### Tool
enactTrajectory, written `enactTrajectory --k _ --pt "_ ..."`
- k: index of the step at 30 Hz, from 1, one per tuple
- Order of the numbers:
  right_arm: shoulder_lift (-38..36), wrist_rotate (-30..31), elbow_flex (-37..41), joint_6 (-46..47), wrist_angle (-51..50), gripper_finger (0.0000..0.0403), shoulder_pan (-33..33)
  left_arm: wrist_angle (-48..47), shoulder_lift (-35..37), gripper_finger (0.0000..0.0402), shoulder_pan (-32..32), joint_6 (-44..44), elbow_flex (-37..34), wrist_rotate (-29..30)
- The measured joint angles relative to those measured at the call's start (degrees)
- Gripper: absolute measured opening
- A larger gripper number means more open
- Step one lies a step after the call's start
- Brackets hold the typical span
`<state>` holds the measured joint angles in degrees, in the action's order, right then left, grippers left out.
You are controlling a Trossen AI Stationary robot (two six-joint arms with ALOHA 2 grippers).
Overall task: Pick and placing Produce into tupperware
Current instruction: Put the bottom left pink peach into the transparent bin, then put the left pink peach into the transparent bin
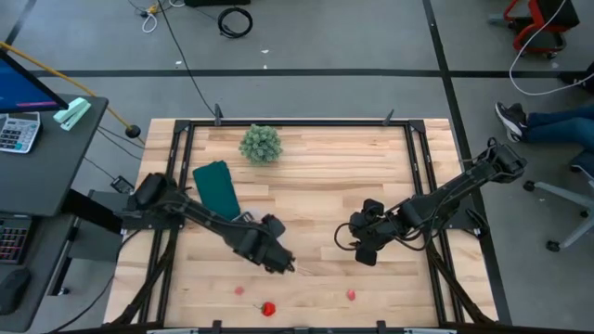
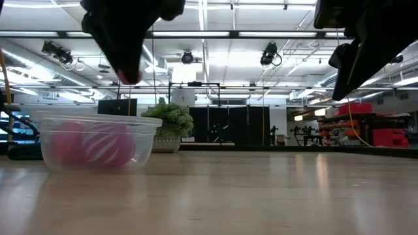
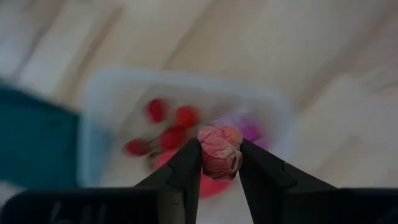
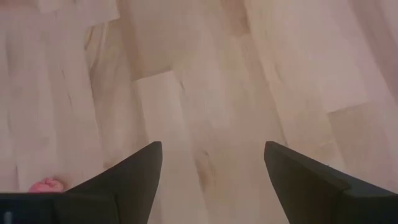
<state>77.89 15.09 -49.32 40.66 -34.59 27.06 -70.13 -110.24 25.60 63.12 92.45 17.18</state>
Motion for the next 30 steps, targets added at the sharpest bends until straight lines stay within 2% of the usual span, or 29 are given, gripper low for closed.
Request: enactTrajectory --k 5,8,15,19,25,30 --pt "0.0 0.3 0.0 1.6 0.0 0.0292 2.7 -1.9 0.1 0.0108 -0.8 1.2 -4.4 -1.5" --pt "0.0 0.3 0.0 3.1 0.0 0.0292 4.6 2.2 0.2 0.0108 -0.8 1.8 -9.2 -4.1" --pt "0.0 0.3 0.0 4.3 0.0 0.0292 6.9 5.6 0.1 0.0113 -1.3 -2.3 -11.5 -2.1" --pt "0.0 0.4 0.0 4.3 0.0 0.0292 6.8 5.6 0.1 0.0138 -2.5 -4.2 -11.5 -2.0" --pt "0.0 0.4 0.0 4.3 0.1 0.0292 6.4 5.5 0.2 0.0198 -3.7 -4.4 -11.5 -2.1" --pt "0.0 0.4 0.0 4.2 0.1 0.0292 6.4 1.9 0.2 0.0231 -3.1 -4.4 -10.6 -8.2"
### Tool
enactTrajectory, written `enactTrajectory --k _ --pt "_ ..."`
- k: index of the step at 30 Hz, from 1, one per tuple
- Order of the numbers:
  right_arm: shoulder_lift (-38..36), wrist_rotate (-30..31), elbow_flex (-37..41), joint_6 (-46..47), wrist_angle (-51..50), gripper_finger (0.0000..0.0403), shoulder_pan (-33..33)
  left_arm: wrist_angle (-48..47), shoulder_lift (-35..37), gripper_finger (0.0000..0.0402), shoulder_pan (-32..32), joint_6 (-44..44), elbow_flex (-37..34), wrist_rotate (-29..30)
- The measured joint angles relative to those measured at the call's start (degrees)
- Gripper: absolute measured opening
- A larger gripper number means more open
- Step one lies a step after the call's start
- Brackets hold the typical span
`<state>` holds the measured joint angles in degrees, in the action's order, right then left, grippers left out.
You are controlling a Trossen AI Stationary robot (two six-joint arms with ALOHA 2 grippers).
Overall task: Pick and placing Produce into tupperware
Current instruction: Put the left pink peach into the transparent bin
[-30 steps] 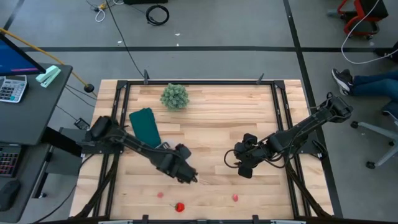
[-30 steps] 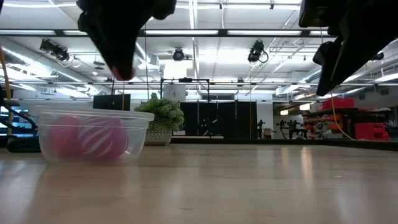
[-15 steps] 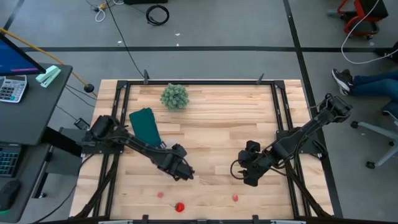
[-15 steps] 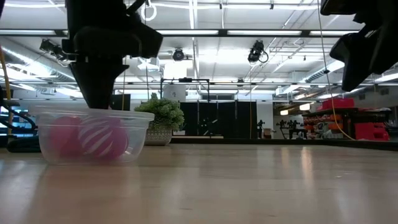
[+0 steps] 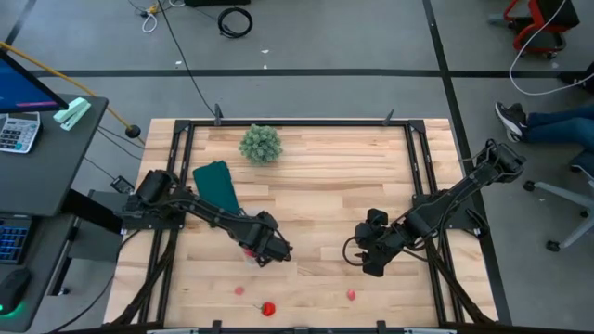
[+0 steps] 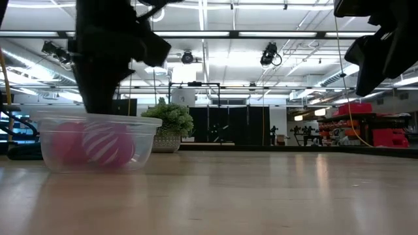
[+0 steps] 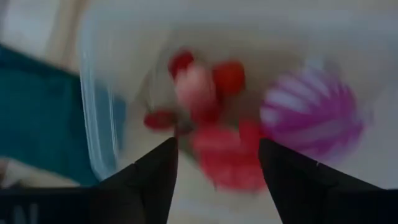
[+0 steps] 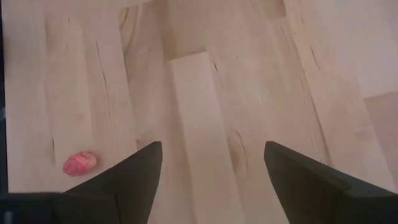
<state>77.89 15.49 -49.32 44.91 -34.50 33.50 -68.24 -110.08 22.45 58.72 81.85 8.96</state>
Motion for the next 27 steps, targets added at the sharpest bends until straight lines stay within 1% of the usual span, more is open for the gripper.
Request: enactTrajectory --k 5,7,9,13,16,22,24,27 --pt "0.0 0.0 0.0 0.0 0.0 0.0292 0.0 -0.6 0.1 0.0236 2.8 0.6 3.8 -4.3" --pt "0.0 0.0 0.0 0.0 0.0 0.0292 0.0 -0.5 0.1 0.0232 4.5 1.0 6.1 -4.7" --pt "0.0 0.0 0.0 0.0 0.0 0.0292 0.0 -0.4 0.1 0.0226 6.6 3.3 8.3 -4.7" --pt "0.0 0.0 0.0 0.1 0.0 0.0292 0.0 1.1 0.1 0.0218 11.6 11.3 9.6 -4.8" --pt "0.0 0.3 0.0 0.1 0.0 0.0292 0.0 1.2 -0.2 0.0219 15.8 20.3 9.7 -4.7" --pt "0.0 2.2 0.0 0.1 0.3 0.0292 0.0 -2.3 -1.4 0.0221 23.1 38.5 9.6 -0.4" --pt "0.0 2.2 0.0 0.1 0.5 0.0292 0.1 -2.4 -2.0 0.0219 24.7 42.8 9.6 -0.1" --pt "0.0 2.2 0.0 0.1 0.8 0.0292 0.0 -1.6 -3.2 0.0218 26.9 47.0 9.5 0.4"
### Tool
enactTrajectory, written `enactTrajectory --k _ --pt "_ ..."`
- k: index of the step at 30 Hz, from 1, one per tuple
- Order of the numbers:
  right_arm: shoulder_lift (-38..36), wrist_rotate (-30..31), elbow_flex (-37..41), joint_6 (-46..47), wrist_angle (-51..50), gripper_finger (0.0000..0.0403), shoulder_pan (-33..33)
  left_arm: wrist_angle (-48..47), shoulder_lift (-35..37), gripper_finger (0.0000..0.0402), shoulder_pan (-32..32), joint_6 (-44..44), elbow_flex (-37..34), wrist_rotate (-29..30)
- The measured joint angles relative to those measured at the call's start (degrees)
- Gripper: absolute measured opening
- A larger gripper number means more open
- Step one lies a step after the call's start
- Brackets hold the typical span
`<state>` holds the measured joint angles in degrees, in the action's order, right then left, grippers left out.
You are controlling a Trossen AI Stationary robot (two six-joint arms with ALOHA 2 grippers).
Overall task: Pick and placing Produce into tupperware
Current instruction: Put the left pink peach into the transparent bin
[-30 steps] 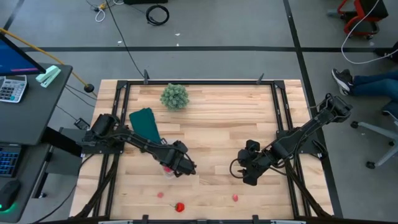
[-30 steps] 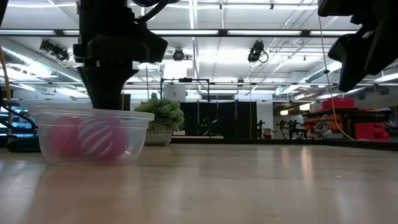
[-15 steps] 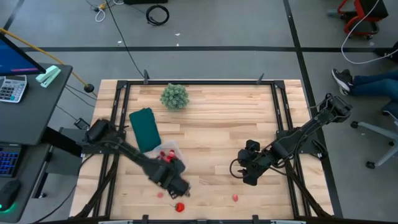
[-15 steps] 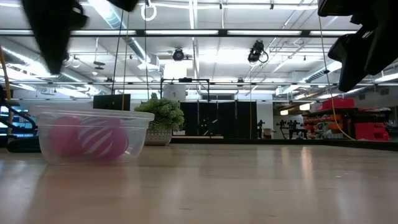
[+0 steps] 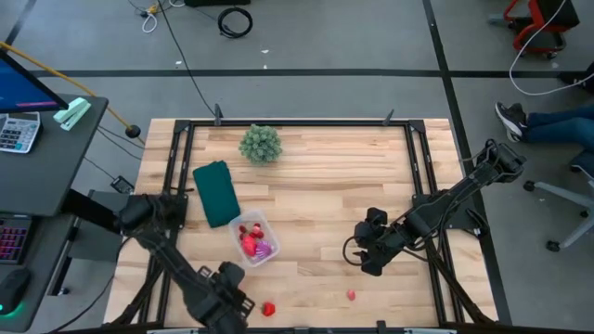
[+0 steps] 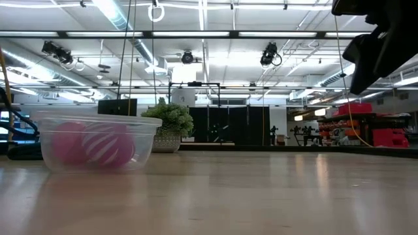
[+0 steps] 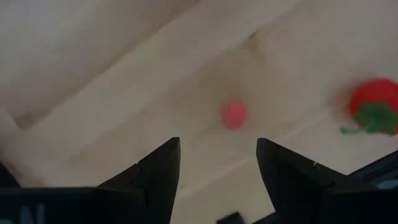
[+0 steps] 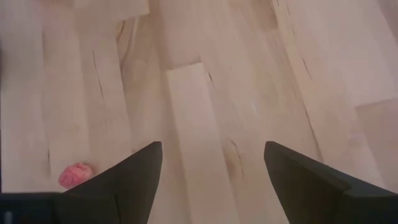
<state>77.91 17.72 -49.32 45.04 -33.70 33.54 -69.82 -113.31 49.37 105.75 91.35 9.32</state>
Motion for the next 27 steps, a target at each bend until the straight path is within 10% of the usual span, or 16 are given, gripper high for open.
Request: enactTrajectory --k 27 --pt "0.0 0.2 0.0 -3.0 0.8 0.0292 -1.7 8.3 -9.6 0.0202 0.3 -2.5 0.0 3.6"
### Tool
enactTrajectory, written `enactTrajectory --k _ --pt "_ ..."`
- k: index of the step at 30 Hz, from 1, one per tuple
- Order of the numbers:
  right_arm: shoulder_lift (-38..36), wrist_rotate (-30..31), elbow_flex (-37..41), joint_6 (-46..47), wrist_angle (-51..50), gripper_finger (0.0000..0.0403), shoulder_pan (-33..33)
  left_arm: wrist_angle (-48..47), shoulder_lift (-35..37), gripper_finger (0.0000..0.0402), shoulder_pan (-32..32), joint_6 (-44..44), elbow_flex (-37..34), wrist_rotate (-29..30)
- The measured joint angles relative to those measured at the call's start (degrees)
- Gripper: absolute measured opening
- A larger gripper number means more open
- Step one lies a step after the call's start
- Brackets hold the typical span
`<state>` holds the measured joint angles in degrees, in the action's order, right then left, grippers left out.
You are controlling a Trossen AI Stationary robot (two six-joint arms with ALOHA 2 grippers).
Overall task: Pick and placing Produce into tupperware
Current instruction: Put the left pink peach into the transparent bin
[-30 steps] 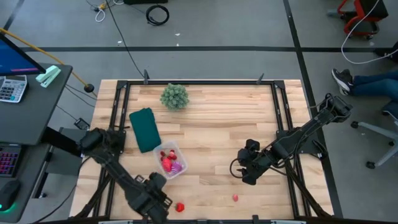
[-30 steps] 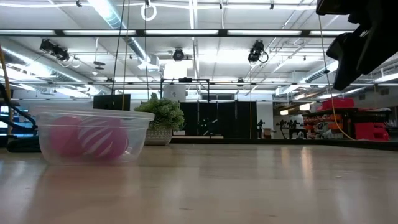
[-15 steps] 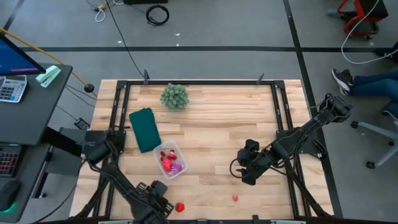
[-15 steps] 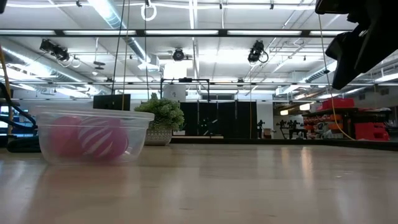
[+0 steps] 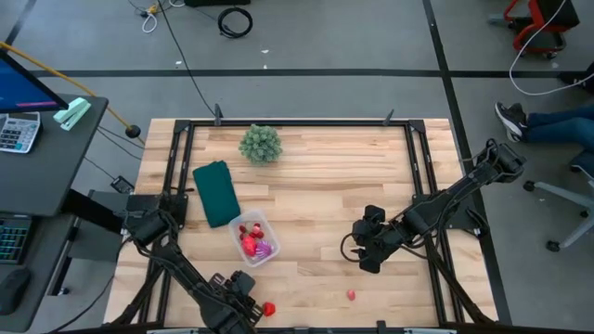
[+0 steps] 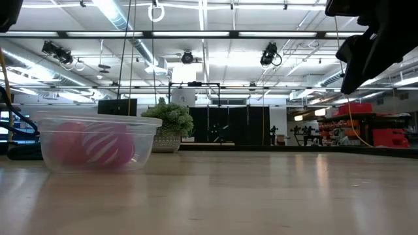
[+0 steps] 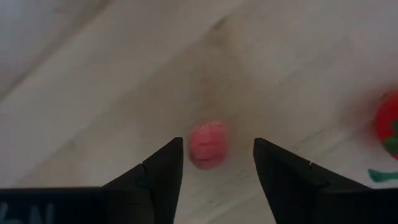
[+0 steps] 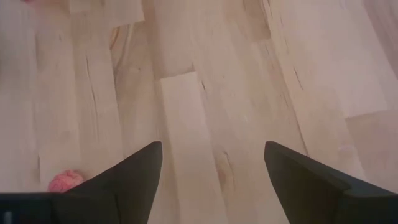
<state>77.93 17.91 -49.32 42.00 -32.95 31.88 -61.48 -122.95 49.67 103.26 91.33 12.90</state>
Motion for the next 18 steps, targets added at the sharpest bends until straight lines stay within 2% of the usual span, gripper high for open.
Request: enactTrajectory --k 10,18 --pt "0.0 0.0 0.0 0.0 0.2 0.0292 0.0 -1.5 -0.8 0.0157 -0.1 -0.2 0.0 0.4" --pt "0.0 0.0 0.0 0.1 0.2 0.0292 0.0 -1.5 -0.8 0.0104 -0.1 -0.4 0.0 0.9"
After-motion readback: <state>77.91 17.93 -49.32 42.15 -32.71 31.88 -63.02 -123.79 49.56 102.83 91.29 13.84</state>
